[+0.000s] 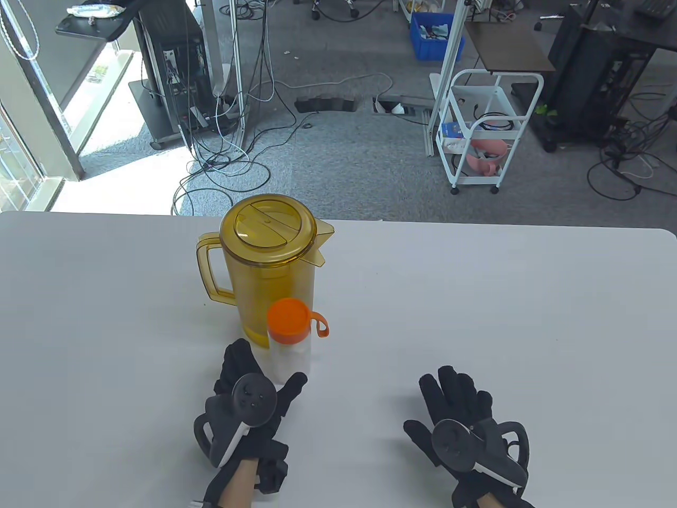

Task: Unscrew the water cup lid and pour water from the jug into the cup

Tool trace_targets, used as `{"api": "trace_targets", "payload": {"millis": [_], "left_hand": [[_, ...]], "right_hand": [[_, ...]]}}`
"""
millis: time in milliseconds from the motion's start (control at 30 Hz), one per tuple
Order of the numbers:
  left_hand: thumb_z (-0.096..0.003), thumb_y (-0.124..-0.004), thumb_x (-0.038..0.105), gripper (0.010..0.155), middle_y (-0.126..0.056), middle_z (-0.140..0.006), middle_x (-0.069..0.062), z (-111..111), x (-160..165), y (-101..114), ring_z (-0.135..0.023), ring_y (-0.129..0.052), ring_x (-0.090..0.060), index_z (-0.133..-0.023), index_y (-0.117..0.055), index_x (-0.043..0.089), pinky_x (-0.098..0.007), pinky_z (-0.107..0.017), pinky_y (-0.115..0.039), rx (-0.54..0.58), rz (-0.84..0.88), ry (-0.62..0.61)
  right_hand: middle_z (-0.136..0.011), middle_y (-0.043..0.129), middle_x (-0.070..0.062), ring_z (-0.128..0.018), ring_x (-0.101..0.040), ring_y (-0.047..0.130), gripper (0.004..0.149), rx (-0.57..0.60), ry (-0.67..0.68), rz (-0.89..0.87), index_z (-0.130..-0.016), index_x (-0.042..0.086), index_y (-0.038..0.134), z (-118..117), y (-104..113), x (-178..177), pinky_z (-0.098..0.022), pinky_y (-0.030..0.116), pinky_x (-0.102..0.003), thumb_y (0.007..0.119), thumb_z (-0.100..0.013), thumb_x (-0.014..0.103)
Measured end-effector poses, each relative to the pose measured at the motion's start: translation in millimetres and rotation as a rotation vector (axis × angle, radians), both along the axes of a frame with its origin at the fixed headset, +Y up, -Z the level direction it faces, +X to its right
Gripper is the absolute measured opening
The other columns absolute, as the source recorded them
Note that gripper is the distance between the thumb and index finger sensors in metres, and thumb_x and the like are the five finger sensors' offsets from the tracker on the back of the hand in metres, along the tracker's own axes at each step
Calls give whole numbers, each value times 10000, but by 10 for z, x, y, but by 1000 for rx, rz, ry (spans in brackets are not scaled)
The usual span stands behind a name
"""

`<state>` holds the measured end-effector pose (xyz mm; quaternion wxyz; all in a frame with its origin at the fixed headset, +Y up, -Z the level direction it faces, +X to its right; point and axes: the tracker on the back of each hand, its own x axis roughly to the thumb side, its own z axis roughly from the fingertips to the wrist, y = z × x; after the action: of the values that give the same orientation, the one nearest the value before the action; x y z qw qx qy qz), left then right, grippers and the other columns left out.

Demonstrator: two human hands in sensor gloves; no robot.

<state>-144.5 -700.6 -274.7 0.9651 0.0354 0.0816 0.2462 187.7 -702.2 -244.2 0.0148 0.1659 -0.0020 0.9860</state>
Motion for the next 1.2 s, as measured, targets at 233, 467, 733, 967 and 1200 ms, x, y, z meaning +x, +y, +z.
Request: {"api": "trace_targets", "payload": {"millis": [233, 467, 733, 967, 1200], "left_hand": [[-489, -605, 796, 1225, -222, -1227, -275, -247, 153, -112, -1157, -490, -509, -1157, -16, -46, -662, -775, -495, 55, -16, 5], [-496, -619, 785, 1150, -332, -1220, -186, -328, 138, -141, -1147, -565, -423, -1179, -98, 20, -642, -774, -524, 106, 6, 55], [-498, -616, 796, 1095, -459, -1178, -127, -353, 162, -145, -1077, -706, -283, -1177, -192, 48, -599, -775, -567, 135, -28, 49], [-474, -624, 813, 1103, -532, -1160, -119, -280, 77, -17, -1040, -763, -268, -1184, -266, 48, -603, -778, -563, 206, -45, -31], [-469, -627, 815, 1100, -564, -1149, -120, -37, 175, 342, -1023, -786, -264, -1188, -296, 51, -579, -780, -583, 313, 86, -186]], "right_hand": [[-1213, 221, -295, -1077, -601, 362, 818, -14, 2, -10, -1195, 111, 276, -7, -8, 15, -674, 359, -740, 496, -597, 625], [-1213, 221, -297, -1076, -603, 363, 819, -22, 7, -31, -1196, 110, 278, -21, -11, 24, -673, 358, -741, 495, -597, 625], [-1210, 208, -302, -1075, -605, 362, 820, -26, 14, -19, -1197, 109, 276, -18, -17, 10, -672, 360, -741, 491, -598, 627], [-1210, 207, -305, -1074, -608, 361, 819, -33, 12, -10, -1198, 107, 283, -24, -25, 16, -673, 360, -741, 490, -600, 627], [-1209, 203, -308, -1073, -609, 360, 817, -60, 14, 2, -1197, 108, 282, -21, -59, -16, -672, 359, -741, 489, -600, 626]]}}
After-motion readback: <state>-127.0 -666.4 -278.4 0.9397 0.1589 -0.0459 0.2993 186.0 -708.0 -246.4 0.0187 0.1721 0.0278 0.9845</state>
